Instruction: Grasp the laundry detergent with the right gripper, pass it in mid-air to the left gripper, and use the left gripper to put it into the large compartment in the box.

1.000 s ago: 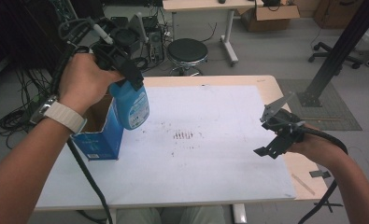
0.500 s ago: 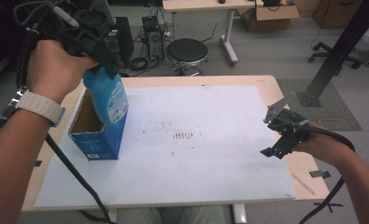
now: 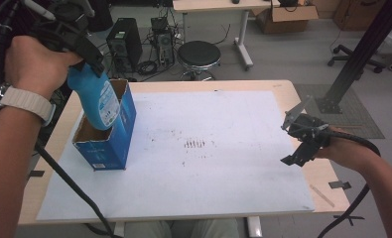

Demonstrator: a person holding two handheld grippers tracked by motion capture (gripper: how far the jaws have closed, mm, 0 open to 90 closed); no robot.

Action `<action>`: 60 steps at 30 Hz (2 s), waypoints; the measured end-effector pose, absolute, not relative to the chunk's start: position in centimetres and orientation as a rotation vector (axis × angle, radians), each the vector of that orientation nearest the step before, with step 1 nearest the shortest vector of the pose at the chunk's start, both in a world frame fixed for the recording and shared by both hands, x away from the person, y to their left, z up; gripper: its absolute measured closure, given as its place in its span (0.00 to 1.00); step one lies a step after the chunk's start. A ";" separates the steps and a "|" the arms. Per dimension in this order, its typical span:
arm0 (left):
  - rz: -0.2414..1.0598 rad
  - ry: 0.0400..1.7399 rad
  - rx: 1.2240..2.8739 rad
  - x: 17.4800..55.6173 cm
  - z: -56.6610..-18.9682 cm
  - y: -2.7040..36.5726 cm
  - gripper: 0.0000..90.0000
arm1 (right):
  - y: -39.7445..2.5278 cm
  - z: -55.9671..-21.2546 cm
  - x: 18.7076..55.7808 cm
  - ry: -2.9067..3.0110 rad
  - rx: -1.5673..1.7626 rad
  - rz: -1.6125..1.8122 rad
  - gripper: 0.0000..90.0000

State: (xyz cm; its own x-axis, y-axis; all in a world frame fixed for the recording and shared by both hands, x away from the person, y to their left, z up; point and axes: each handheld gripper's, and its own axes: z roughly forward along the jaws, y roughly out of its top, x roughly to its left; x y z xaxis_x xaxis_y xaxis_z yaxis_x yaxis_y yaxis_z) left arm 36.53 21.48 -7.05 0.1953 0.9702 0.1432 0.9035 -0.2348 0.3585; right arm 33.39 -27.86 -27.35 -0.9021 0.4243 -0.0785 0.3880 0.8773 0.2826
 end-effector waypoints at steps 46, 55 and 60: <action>0.516 1.971 2.137 40.5 -21.1 25.4 0.43 | -28.0 -29.3 34.0 2.921 0.668 0.349 0.07; 0.479 1.990 2.163 40.7 -24.7 25.6 0.43 | -28.4 -29.4 33.8 2.919 0.694 0.353 0.07; 0.469 1.994 2.177 40.8 -26.0 25.6 0.43 | -28.5 -29.5 33.8 2.917 0.701 0.353 0.07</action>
